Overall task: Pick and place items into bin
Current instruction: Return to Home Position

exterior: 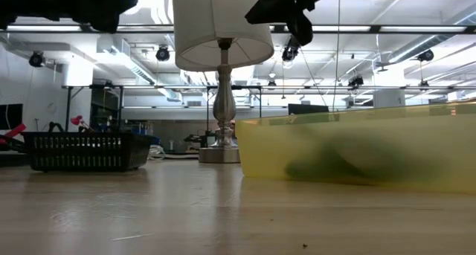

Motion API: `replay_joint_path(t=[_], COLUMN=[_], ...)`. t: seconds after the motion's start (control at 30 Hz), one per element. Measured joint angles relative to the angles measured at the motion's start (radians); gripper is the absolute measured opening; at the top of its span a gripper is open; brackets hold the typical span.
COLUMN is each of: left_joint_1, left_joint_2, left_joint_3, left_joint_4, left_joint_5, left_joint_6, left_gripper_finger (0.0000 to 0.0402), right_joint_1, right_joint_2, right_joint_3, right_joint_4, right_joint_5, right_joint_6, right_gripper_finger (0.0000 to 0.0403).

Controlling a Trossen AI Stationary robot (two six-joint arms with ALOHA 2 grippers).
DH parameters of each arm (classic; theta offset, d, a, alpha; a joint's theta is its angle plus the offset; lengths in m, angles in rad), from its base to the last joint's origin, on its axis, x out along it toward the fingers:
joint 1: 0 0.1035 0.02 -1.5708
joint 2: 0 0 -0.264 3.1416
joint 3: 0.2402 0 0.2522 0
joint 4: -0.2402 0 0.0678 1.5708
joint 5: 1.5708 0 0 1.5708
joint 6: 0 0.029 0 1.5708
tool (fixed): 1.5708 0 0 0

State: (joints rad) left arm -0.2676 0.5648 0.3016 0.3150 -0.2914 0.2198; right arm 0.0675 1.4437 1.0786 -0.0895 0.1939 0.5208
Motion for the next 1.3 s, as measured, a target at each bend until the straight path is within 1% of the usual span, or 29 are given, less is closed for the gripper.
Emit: replay_joint_path(t=[0.1, 0.2, 0.33, 0.53, 0.6, 0.7, 0.8, 0.87, 0.97, 1.03, 1.13, 1.2, 1.3], left_joint_1=[0.001, 0.010, 0.050, 0.191, 0.225, 0.238, 0.238, 0.238, 0.238, 0.238, 0.238, 0.239, 0.239], left_joint_2=[-0.078, -0.147, -0.241, -0.275, -0.283, -0.335, -0.403, -0.462, -0.555, -0.533, -0.508, -0.494, -0.516], left_joint_3=[-0.017, -0.049, -0.084, -0.108, -0.112, -0.108, -0.113, -0.113, -0.102, -0.104, -0.089, -0.090, -0.098], left_joint_4=[-0.035, -0.075, -0.098, -0.092, -0.108, -0.140, -0.227, -0.316, -0.478, -0.533, -0.493, -0.492, -0.513], left_joint_5=[0.000, 0.000, 0.010, 0.083, 0.121, 0.186, 0.215, 0.220, 0.233, 0.236, 0.257, 0.255, 0.256], left_joint_6=[-0.009, -0.063, -0.076, -0.085, -0.111, -0.136, -0.148, -0.191, -0.228, -0.242, -0.240, -0.241, -0.241], left_gripper_finger=[0.0000, 0.0000, 0.0000, 0.0000, 0.0000, 0.0000, 0.0000, 0.0000, 0.0000, 0.0000, 0.0000, 0.0000, 0.0000], right_joint_1=[0.016, 0.036, 0.052, 0.053, 0.053, 0.054, 0.057, 0.066, 0.100, 0.122, 0.138, 0.136, 0.134], right_joint_2=[0.000, 0.000, 0.000, 0.000, 0.000, 0.000, 0.000, 0.011, 0.054, 0.105, 0.192, 0.237, 0.282], right_joint_3=[0.000, 0.000, 0.000, -0.003, -0.003, -0.003, -0.004, -0.006, -0.006, -0.006, -0.006, -0.006, -0.013], right_joint_4=[0.000, 0.004, 0.007, 0.015, 0.018, 0.024, 0.043, 0.096, 0.246, 0.377, 0.523, 0.549, 0.550], right_joint_5=[0.036, 0.092, 0.138, 0.153, 0.153, 0.153, 0.153, 0.153, 0.152, 0.146, 0.104, 0.086, 0.061], right_joint_6=[0.002, 0.003, 0.001, 0.000, 0.003, 0.003, 0.003, -0.009, -0.131, -0.225, -0.300, -0.291, -0.250], right_gripper_finger=[0.0009, 0.0009, 0.0009, 0.0009, 0.0009, 0.0009, 0.0009, 0.0009, 0.0009, 0.0009, 0.0009, 0.0009, 0.0009])
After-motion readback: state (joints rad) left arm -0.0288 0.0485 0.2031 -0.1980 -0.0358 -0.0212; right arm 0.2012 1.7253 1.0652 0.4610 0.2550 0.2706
